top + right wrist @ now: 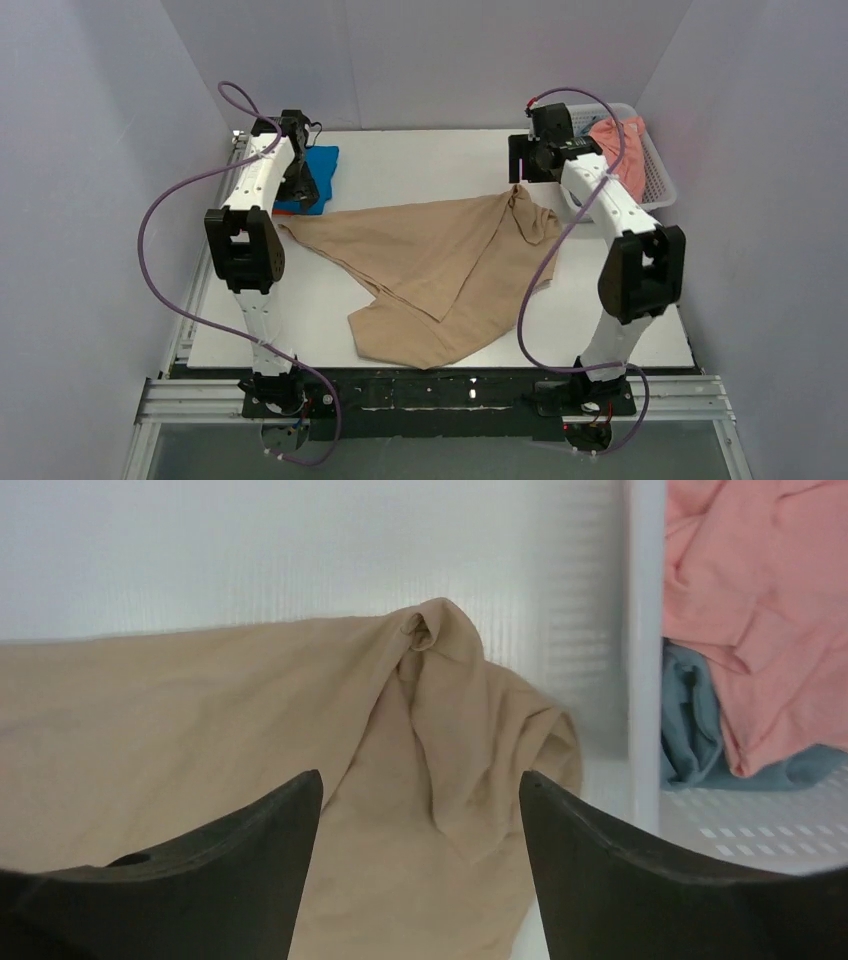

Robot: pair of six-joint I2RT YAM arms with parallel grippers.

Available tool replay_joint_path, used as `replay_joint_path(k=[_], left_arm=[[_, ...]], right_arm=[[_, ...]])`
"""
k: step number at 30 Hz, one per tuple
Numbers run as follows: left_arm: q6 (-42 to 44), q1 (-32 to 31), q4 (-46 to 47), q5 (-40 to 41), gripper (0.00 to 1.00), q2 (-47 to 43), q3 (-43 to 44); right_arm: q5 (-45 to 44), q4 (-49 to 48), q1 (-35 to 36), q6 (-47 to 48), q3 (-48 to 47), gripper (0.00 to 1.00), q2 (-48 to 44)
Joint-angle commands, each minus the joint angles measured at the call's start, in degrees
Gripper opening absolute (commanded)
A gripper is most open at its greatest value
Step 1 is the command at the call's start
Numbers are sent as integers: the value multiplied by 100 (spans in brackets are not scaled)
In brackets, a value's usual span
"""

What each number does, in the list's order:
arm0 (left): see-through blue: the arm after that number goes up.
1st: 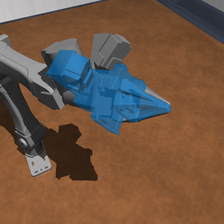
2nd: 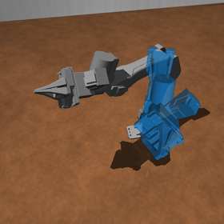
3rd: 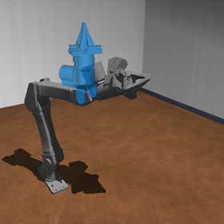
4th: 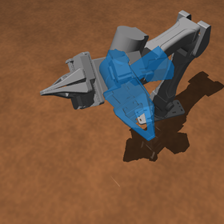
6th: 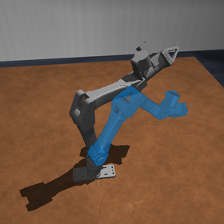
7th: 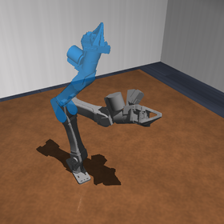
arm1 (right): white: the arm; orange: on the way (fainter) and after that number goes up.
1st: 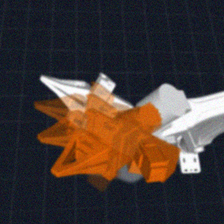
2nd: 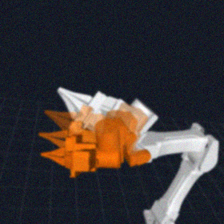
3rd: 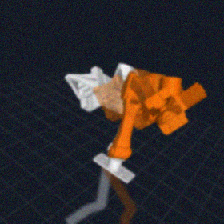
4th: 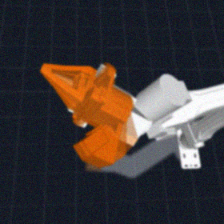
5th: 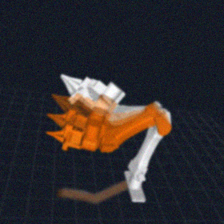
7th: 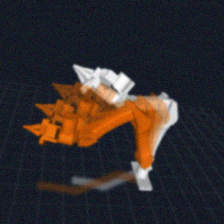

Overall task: Fold and stack the t-shirts
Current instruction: Flatten out the tshirt

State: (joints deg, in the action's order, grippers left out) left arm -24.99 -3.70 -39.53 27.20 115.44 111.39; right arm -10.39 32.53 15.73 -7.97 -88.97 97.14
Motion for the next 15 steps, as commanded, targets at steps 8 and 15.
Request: replay_joint_path(k=[8, 15], left_arm=[[-364, -450, -116, -2669, 98, -1990, -1958], [-317, -1451, 1052, -3788, 98, -2284, -3413]], right_arm=[[851, 290, 462, -1353, 1257, 85, -1147], [2099, -676, 1345, -2765, 3887, 87, -2756]])
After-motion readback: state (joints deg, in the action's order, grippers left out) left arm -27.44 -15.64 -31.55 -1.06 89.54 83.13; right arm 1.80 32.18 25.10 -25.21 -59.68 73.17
